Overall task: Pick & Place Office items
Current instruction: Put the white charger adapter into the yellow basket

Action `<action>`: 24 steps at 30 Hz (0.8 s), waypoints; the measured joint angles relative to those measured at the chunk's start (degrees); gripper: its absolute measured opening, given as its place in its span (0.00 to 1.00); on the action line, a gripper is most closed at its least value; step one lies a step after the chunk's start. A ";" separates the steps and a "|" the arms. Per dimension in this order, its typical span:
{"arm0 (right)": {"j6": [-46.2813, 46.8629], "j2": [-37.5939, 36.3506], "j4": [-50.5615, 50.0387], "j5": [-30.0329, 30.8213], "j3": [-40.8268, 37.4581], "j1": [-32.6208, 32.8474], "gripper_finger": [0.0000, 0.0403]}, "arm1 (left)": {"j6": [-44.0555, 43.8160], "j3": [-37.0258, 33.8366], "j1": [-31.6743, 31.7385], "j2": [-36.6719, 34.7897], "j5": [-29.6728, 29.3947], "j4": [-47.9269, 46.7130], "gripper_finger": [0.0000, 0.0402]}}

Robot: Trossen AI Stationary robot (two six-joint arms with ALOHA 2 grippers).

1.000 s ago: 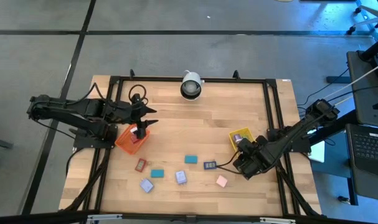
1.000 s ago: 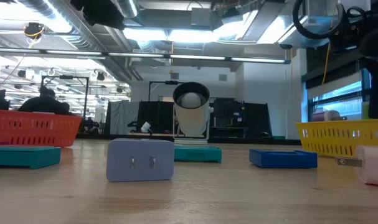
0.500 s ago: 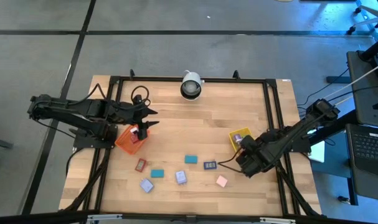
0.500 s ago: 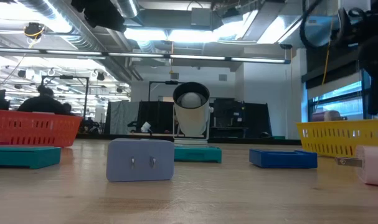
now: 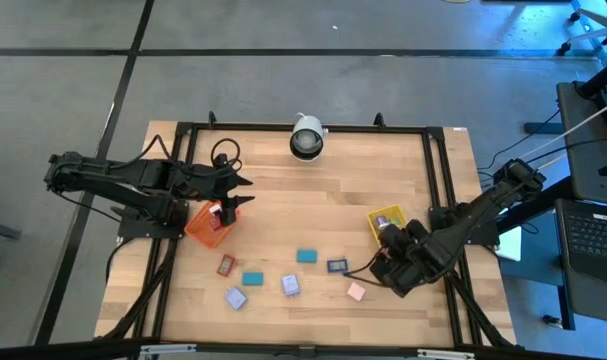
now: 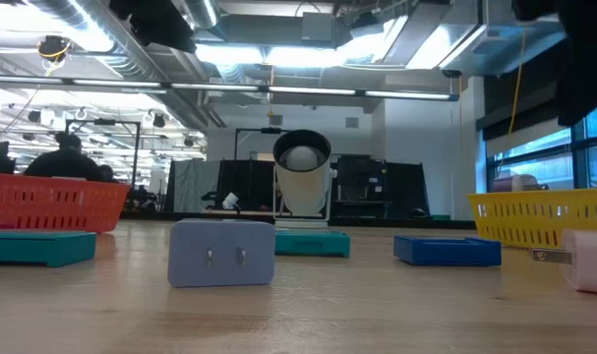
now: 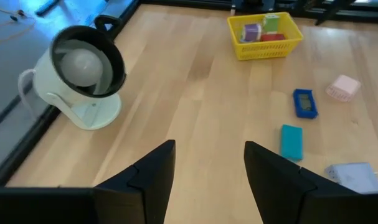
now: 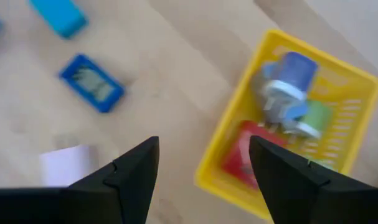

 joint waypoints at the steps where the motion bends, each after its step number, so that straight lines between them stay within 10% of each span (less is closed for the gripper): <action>1: -0.15 0.00 1.24 -0.34 0.43 0.32 0.62 | -0.45 -0.01 0.00 0.00 0.37 0.11 0.47; 8: -7.71 1.90 17.39 -7.21 2.94 0.79 0.62 | -3.46 0.00 -0.01 0.00 0.41 0.56 0.48; 24: -14.91 23.70 11.04 -11.68 14.76 1.47 0.62 | -6.19 -0.06 -0.01 1.99 0.41 2.00 0.48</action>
